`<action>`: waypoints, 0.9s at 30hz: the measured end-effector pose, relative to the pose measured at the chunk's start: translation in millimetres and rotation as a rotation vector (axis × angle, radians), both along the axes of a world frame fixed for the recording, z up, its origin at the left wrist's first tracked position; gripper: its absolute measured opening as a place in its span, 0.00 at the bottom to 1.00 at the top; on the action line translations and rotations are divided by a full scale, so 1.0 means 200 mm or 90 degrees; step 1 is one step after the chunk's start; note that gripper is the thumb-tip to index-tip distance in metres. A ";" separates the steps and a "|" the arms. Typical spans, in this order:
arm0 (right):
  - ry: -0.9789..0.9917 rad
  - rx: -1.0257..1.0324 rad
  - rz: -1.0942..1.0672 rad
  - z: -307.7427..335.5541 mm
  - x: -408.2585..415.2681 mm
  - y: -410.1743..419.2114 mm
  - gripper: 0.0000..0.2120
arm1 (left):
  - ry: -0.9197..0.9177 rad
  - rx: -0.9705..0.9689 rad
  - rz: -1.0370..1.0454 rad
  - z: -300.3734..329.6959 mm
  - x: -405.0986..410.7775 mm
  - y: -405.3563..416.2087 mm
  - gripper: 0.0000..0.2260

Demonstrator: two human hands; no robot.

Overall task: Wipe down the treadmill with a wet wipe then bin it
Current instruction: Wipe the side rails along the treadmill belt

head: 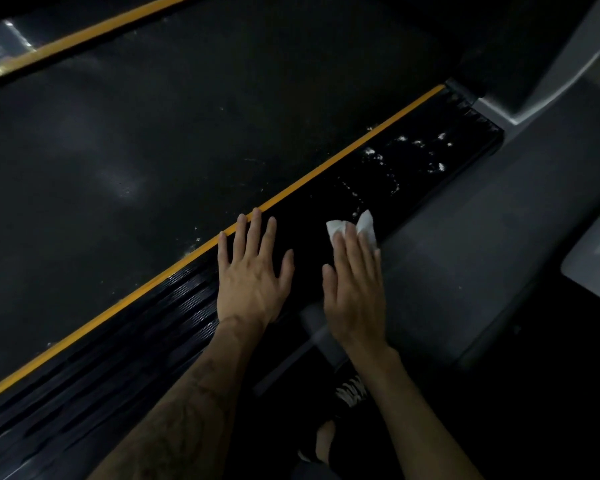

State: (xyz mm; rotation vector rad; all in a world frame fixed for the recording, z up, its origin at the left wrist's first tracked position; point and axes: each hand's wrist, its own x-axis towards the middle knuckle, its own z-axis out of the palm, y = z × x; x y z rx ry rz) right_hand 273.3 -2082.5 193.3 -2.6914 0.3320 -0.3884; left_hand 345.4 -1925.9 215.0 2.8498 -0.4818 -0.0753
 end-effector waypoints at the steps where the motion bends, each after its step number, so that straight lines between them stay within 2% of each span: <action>1: 0.000 -0.002 0.019 0.00 0.01 0.01 0.27 | 0.001 0.002 0.001 0.00 0.00 0.00 0.32; 4: 0.010 -0.057 0.061 0.00 0.09 -0.09 0.27 | -0.003 -0.001 0.002 -0.01 0.01 0.00 0.32; 6: 0.019 -0.081 0.036 0.01 0.11 -0.15 0.27 | -0.003 -0.005 0.002 -0.01 0.01 -0.01 0.31; 9: -0.003 -0.031 -0.019 0.00 0.04 -0.06 0.27 | -0.004 -0.008 0.002 0.00 0.00 -0.01 0.31; 11: 0.005 -0.015 0.015 0.00 0.02 0.00 0.27 | -0.001 -0.011 0.003 0.01 0.01 -0.01 0.31; 15: 0.017 -0.098 0.073 0.02 0.13 -0.14 0.27 | -0.007 -0.011 0.003 0.00 0.01 -0.01 0.31; 20: 0.017 -0.054 -0.020 0.00 0.08 -0.08 0.28 | 0.000 -0.016 0.004 0.00 0.01 -0.01 0.31; 24: 0.010 -0.070 0.077 0.01 0.14 -0.09 0.28 | 0.000 -0.011 0.005 0.00 0.02 -0.01 0.31; 27: 0.041 -0.105 0.052 0.03 0.19 -0.19 0.29 | -0.005 -0.009 0.007 0.00 0.02 -0.01 0.31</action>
